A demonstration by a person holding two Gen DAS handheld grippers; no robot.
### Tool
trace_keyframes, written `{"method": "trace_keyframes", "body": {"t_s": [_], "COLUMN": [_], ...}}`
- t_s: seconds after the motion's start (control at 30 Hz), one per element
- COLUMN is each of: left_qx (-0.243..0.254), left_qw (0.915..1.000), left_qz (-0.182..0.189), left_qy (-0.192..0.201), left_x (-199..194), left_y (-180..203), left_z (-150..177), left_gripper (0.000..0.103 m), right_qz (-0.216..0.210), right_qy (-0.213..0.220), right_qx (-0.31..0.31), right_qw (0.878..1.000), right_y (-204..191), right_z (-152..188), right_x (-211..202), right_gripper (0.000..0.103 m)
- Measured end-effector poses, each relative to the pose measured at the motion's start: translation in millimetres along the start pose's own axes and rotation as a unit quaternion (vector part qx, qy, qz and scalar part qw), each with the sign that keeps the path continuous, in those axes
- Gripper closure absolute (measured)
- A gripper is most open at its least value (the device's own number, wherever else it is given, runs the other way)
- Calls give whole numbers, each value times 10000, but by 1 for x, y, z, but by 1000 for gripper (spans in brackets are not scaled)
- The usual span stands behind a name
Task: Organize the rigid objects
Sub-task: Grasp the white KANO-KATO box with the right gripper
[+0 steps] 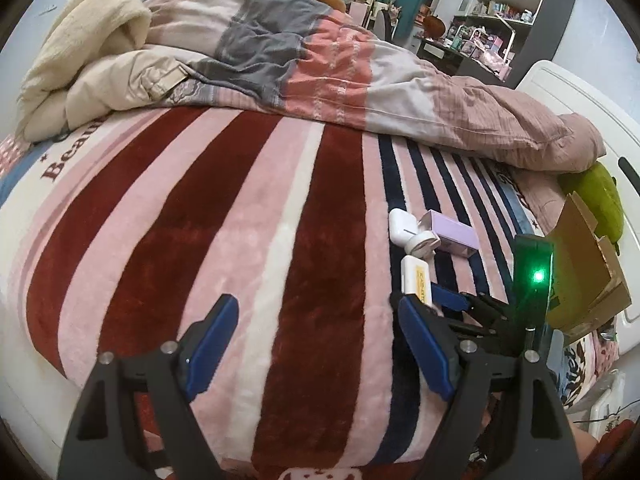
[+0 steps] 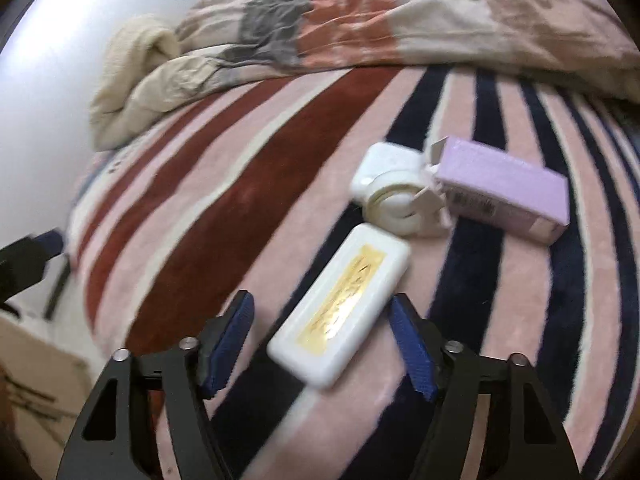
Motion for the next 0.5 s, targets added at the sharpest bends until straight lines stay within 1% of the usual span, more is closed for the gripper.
{"method": "trace_keyframes", "body": {"t_s": [0.07,0.1,0.17,0.23,0.33,0.4,0.5], "left_qx": [27,49,73,96,147,166,185], "left_qw": [10000,10000,9999,9998,9997,9997,9997], "left_qz": [-19,-5,75,166,169,164,153], "left_qy": [-1,3,11,13,-2,-19,-53], "left_x": [0,0,0,-1,1,2,2], "left_y": [0,2,7,13,19,22,23], "left_z": [0,0,-2,-3,-3,-3,-2], "left_gripper": [23,23,23,23,23,23,23], "right_qz": [7,-28,-54,-67,-176,-294,-297], "right_qy": [-40,-75,-184,-265,-241,-164,-101], "right_qx": [-143,-188,-241,-296,-368,-419,-653], "right_qw": [9999,9998,9995,9992,9989,9986,9974], "right_y": [1,2,11,21,29,28,24], "right_z": [3,4,12,19,25,23,17], "right_x": [-3,-5,-12,-19,-23,-21,-14], "right_gripper": [58,60,68,68,67,67,67]}}
Point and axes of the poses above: each gripper's, at about its wrist camera, not at the fingertips, and x roughly the way its jaws point, y to its right, z to its underside, the point moved 10 cm from there along x, roughly the way its jaws point, and after that the axes turned 15 degrees about -x, right-handed, at the moved point
